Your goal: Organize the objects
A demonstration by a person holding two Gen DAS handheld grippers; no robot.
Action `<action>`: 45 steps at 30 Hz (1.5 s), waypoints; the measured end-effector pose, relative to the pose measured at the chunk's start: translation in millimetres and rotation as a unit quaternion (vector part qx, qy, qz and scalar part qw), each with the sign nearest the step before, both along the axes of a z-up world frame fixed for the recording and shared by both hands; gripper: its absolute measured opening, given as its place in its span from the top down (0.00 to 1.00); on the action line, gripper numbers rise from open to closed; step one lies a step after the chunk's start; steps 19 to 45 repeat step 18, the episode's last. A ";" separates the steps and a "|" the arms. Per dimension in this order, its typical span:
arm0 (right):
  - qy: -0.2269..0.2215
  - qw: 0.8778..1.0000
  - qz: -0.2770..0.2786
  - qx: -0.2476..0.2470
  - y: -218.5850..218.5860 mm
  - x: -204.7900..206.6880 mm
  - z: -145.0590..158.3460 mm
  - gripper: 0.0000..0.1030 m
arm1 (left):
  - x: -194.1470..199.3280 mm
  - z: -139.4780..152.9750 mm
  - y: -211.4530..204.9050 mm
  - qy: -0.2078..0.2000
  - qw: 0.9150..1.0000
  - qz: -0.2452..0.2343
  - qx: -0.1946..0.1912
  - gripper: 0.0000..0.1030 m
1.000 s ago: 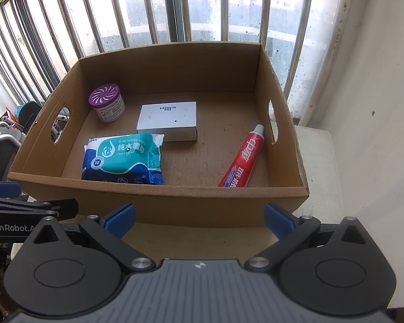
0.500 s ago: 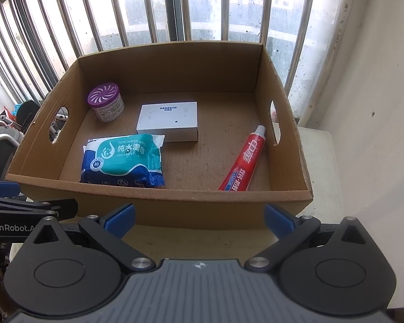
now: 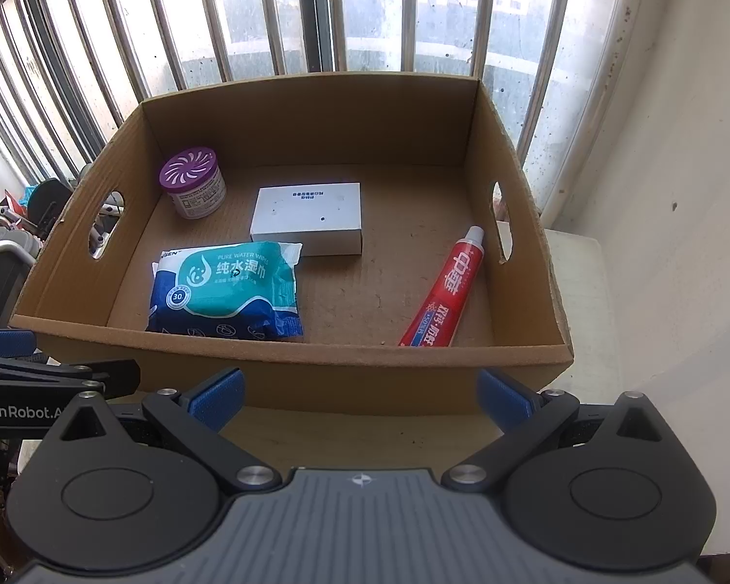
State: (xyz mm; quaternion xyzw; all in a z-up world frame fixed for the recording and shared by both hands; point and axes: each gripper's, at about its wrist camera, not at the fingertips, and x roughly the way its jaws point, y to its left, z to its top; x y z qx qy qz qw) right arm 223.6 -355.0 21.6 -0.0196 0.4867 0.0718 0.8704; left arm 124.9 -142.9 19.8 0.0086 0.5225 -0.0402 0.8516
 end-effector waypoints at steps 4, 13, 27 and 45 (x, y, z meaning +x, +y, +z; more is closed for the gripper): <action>0.001 1.000 0.000 -0.001 0.3 -0.3 0.5 0.00 | 0.0 0.2 0.1 0.000 1.000 0.000 0.000 0.01; 0.001 1.000 0.001 -0.001 0.7 -0.5 1.3 0.00 | -0.6 0.2 0.3 0.001 1.000 0.000 0.000 0.01; 0.003 1.000 0.002 0.000 0.7 -1.4 0.5 0.00 | -2.7 0.4 0.1 0.000 1.000 -0.001 0.005 0.01; 0.003 1.000 0.002 0.000 0.7 -1.4 0.5 0.00 | -2.7 0.4 0.1 0.000 1.000 -0.001 0.005 0.01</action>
